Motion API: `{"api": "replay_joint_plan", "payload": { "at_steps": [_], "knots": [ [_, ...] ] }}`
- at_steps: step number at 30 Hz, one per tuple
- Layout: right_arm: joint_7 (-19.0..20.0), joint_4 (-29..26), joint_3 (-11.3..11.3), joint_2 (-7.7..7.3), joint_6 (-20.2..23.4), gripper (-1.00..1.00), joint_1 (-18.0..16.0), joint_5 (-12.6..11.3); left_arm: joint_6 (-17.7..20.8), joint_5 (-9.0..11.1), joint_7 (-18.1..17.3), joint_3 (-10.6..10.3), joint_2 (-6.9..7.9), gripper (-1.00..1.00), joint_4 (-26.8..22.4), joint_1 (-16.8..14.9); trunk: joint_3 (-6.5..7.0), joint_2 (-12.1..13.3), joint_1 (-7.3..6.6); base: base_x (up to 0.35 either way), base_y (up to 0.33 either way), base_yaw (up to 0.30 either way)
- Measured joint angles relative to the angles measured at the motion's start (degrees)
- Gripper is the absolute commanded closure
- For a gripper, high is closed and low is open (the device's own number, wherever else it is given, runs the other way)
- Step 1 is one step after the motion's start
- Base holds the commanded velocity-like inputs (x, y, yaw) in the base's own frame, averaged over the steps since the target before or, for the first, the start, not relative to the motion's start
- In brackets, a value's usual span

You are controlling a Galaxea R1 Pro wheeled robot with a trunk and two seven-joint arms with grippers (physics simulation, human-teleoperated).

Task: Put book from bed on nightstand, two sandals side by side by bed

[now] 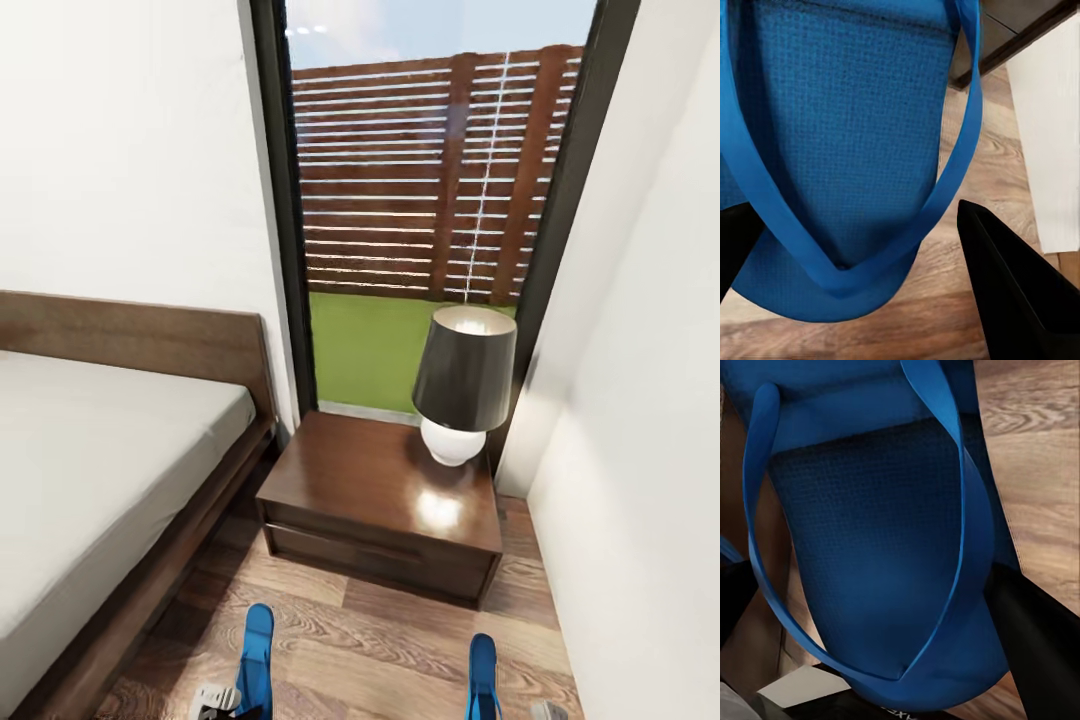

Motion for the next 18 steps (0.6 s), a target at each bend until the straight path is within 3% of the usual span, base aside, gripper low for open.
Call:
{"api": "replay_joint_plan", "payload": {
  "at_steps": [18],
  "knots": [
    [0.01,-0.01,0.0,0.0,-0.01,1.0,0.0,0.04,-0.04,0.0,0.08,0.0,-0.01,1.0,-0.03,-0.02,0.0,0.0,0.0,0.0,-0.032,0.269]
  ]
}}
